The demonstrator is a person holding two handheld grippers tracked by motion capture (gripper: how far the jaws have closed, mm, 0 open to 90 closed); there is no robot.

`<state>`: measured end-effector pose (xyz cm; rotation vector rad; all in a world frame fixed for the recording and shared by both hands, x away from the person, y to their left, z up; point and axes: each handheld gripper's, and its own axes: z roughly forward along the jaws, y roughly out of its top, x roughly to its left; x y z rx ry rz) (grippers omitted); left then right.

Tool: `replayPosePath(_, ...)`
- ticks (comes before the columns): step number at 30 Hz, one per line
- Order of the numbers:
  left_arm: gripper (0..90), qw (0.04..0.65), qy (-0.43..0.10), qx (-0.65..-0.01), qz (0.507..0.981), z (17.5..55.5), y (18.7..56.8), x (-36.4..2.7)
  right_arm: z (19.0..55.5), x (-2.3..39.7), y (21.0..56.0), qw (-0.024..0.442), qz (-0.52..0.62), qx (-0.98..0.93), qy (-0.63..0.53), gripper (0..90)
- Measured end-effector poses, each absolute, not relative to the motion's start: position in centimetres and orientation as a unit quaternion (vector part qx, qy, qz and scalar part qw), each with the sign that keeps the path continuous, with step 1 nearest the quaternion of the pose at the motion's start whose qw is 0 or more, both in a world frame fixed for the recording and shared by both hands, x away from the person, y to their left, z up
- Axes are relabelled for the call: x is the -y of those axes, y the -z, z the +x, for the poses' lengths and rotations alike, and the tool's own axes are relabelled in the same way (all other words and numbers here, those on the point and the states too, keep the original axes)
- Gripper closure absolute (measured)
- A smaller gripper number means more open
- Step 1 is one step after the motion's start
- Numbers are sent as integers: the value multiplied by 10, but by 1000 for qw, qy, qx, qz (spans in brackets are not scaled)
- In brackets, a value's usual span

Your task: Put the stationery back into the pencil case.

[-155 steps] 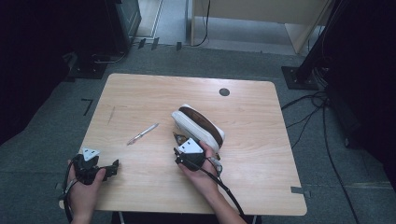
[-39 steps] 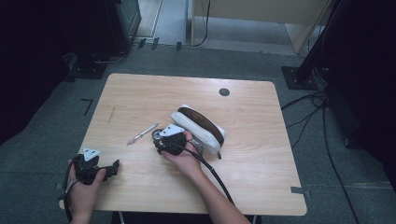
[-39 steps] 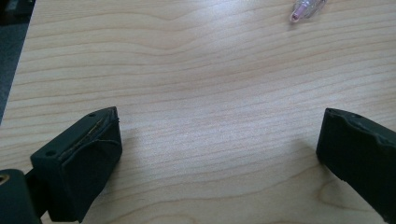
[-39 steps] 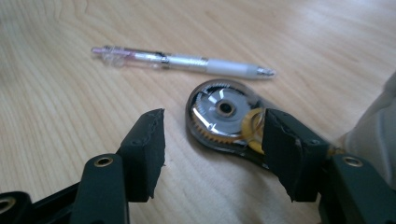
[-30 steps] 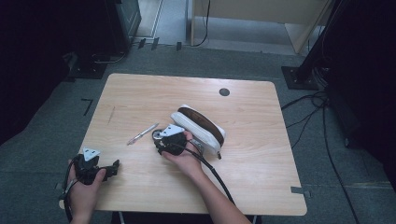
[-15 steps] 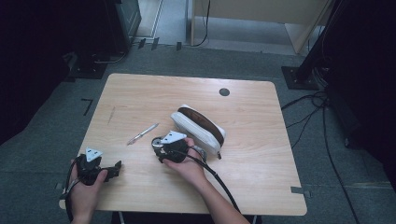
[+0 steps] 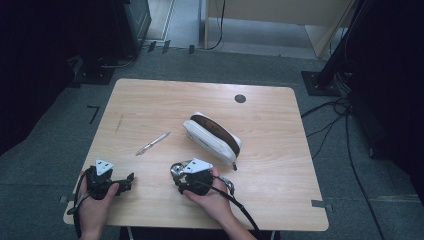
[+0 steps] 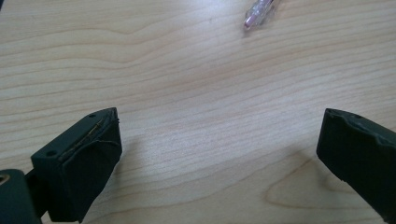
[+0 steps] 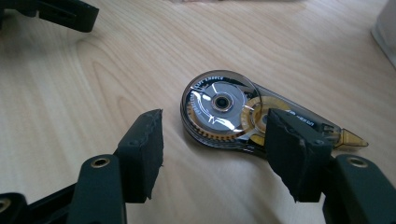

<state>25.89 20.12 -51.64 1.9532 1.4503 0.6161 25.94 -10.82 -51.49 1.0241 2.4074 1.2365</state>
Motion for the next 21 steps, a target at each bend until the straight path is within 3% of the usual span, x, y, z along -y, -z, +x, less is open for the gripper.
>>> replayPosePath(6,3,336,-225,-528,746,255,513,-195,242,123,506,123,352,-819,-437,344)
replayPosePath(10,3,359,-230,-495,757,250,507,-184,254,148,502,135,333,-818,-449,318)
replayPosePath(19,4,399,-187,-415,796,249,508,-146,278,171,514,100,306,-842,-432,315)
replayPosePath(20,12,399,-184,-408,800,250,508,-141,278,171,515,97,303,-844,-431,326)
replayPosePath(21,152,395,-189,-403,803,250,508,-137,278,172,517,100,292,-850,-427,363)
